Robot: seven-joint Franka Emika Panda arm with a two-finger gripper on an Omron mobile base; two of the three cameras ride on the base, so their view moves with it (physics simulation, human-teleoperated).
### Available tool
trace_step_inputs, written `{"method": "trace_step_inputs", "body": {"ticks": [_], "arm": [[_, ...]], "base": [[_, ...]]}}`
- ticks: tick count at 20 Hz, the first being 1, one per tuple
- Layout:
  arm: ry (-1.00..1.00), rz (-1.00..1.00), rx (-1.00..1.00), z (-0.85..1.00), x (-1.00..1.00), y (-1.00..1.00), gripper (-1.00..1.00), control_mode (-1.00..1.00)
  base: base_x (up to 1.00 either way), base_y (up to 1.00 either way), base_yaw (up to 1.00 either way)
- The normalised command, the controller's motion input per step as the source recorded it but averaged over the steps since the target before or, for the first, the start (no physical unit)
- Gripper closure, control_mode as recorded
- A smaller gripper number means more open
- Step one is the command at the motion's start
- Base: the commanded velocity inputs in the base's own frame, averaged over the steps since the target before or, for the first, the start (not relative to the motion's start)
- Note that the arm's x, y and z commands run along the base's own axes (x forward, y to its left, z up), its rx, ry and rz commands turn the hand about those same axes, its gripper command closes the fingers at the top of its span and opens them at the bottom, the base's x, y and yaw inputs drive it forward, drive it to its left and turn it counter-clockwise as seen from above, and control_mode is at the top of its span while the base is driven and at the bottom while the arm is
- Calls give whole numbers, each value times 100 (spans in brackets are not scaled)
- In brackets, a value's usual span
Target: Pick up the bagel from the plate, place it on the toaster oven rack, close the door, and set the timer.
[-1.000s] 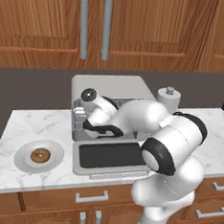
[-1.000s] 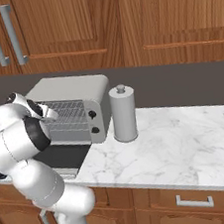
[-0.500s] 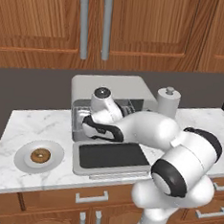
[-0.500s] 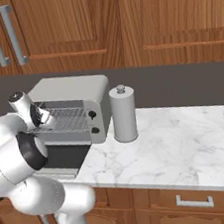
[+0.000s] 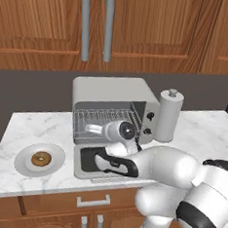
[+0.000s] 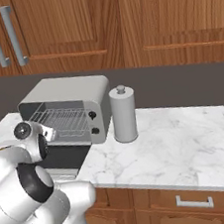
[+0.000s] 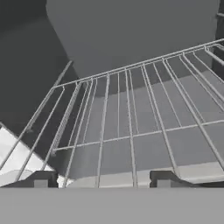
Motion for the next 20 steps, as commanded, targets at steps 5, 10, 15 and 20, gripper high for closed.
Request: {"method": "trace_step_inputs", "body": {"ticks": [5, 10, 15, 20], "arm": [[57, -14, -15, -95, -100, 0, -100, -100], [6, -10, 4, 76, -99, 0, -100, -100], [0, -5, 3, 100, -100, 0, -100, -100], [5, -1, 1, 100, -96, 6, -100, -100]], "base": [[0, 0, 0], [0, 0, 0], [0, 0, 0], [0, 0, 0]]}}
